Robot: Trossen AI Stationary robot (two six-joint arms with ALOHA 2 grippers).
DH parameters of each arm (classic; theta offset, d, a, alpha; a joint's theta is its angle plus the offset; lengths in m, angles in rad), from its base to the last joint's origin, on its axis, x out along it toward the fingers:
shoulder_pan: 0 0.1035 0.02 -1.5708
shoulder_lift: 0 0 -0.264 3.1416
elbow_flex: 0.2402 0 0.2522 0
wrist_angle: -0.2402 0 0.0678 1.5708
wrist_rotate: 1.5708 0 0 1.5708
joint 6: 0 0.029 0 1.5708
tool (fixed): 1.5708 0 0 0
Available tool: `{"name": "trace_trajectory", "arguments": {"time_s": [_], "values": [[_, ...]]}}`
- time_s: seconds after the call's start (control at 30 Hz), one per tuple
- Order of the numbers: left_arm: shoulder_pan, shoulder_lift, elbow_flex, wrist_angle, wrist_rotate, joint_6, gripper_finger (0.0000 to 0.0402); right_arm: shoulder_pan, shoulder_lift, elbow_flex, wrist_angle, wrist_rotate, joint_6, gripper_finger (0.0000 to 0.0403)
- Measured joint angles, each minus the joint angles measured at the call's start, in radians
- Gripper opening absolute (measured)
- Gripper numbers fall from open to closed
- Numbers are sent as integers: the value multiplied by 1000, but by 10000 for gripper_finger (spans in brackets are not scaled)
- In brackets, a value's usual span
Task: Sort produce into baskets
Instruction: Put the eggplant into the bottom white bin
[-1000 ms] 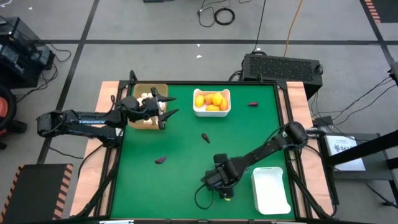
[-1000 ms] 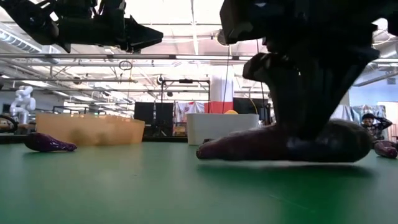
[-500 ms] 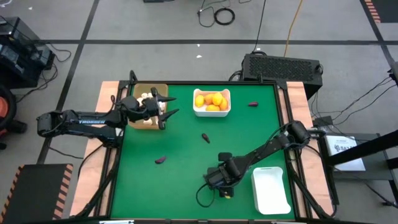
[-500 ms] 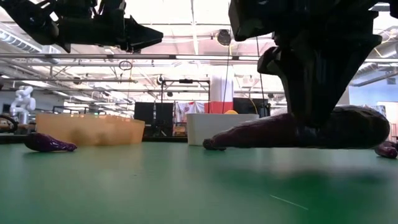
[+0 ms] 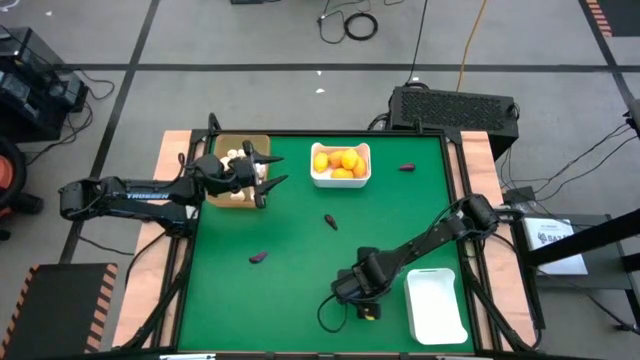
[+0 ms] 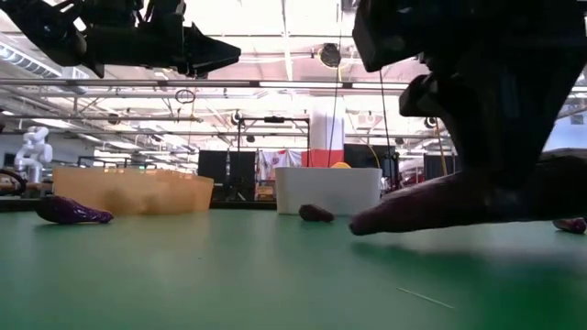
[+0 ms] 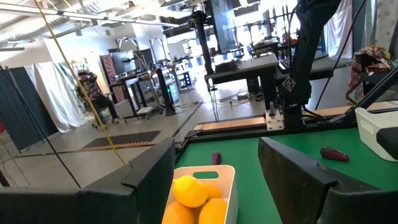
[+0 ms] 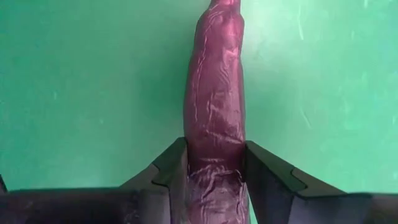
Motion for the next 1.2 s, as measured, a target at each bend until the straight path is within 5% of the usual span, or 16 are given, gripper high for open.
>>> {"name": "trace_trajectory", "arguments": {"time_s": [0.27,0.5,0.8,1.2], "values": [[0,0,0,0,0,0,239,0,-66,0,-75,0,47,128],[0,0,0,0,0,0,239,29,-212,0,-230,1,277,128],[0,0,0,-8,0,1,239,194,-350,1,-407,5,841,128],[0,0,0,-9,0,0,239,423,-326,1,-442,0,1477,128]]}}
